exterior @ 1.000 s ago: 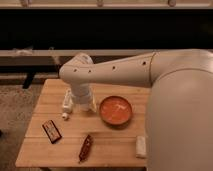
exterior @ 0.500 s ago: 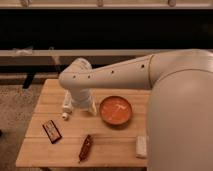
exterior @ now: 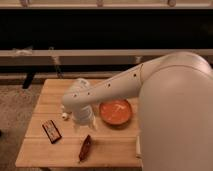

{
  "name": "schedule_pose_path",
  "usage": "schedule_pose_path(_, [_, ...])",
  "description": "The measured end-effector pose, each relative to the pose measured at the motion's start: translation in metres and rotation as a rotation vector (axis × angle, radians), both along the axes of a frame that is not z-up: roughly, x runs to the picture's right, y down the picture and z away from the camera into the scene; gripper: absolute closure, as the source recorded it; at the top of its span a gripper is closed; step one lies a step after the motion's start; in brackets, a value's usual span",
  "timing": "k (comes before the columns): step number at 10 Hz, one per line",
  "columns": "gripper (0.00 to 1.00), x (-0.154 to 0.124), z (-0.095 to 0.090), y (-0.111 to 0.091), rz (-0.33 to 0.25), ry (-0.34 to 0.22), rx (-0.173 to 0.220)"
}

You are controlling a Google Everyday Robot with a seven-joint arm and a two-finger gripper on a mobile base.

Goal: Place the pepper on the white sponge

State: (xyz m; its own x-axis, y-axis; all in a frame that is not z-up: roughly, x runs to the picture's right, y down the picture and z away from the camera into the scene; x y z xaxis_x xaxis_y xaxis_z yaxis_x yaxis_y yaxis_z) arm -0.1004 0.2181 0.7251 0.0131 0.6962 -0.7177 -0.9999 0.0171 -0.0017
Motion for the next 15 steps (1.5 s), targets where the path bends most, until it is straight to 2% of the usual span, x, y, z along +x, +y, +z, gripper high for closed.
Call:
schedule_pose_path(4, [0.35, -0.004, 0.003, 0.047, 0.044, -0.032, -0.081])
schedule_pose_path(6, [0.35, -0.010, 0.005, 0.059, 0.042, -0.054, -0.099])
schedule_pose_path(10, [0.35, -0.017, 0.017, 0.076, 0.012, -0.074, -0.122])
schedule_pose_path(15, [0.36, -0.016, 0.027, 0.084, 0.004, -0.069, -0.145])
